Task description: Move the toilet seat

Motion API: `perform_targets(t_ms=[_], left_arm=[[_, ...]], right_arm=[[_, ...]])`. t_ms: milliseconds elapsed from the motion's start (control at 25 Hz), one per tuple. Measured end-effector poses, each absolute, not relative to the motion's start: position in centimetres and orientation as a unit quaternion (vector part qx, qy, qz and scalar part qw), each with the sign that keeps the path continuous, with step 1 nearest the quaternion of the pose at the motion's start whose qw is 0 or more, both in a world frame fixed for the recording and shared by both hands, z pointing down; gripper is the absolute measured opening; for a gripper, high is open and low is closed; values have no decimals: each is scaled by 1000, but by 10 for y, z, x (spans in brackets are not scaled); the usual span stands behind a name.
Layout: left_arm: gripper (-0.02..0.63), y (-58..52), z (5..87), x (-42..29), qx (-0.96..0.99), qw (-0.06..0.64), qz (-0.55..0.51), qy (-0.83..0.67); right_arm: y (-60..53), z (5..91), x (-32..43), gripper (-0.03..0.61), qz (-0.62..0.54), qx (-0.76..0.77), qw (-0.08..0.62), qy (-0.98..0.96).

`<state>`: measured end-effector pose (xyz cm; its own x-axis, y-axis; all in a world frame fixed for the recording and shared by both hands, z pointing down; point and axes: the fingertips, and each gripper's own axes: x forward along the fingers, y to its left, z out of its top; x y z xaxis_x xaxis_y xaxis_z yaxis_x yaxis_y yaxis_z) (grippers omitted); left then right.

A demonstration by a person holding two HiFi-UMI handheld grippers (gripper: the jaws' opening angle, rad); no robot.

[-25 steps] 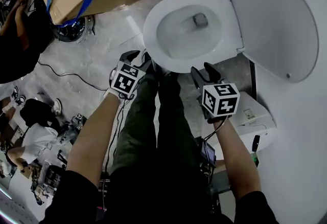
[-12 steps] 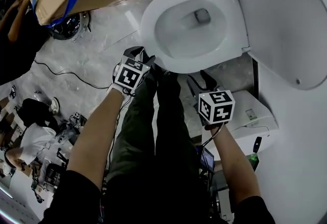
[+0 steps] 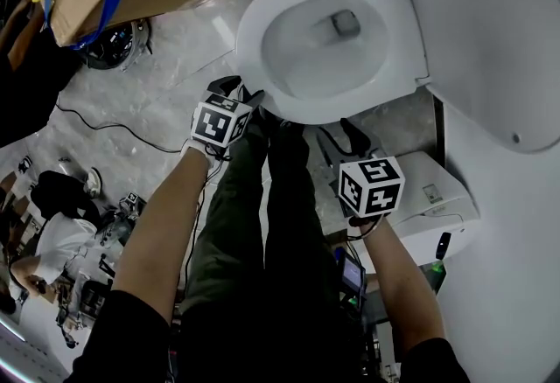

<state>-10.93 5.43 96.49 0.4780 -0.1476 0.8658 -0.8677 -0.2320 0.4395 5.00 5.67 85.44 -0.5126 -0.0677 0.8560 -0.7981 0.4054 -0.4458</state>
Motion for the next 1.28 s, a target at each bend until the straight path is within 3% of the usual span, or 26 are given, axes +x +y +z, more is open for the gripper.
perform_targets(t_ms=[600,1280], left_arm=[[267,52,939,-106,683,538,314,-381],[267,42,823,-97,705,530,262,-392]], right_arm=[[58,836,45,215,438,283,400,-754],[31,727,28,215,373,301,365,-798]])
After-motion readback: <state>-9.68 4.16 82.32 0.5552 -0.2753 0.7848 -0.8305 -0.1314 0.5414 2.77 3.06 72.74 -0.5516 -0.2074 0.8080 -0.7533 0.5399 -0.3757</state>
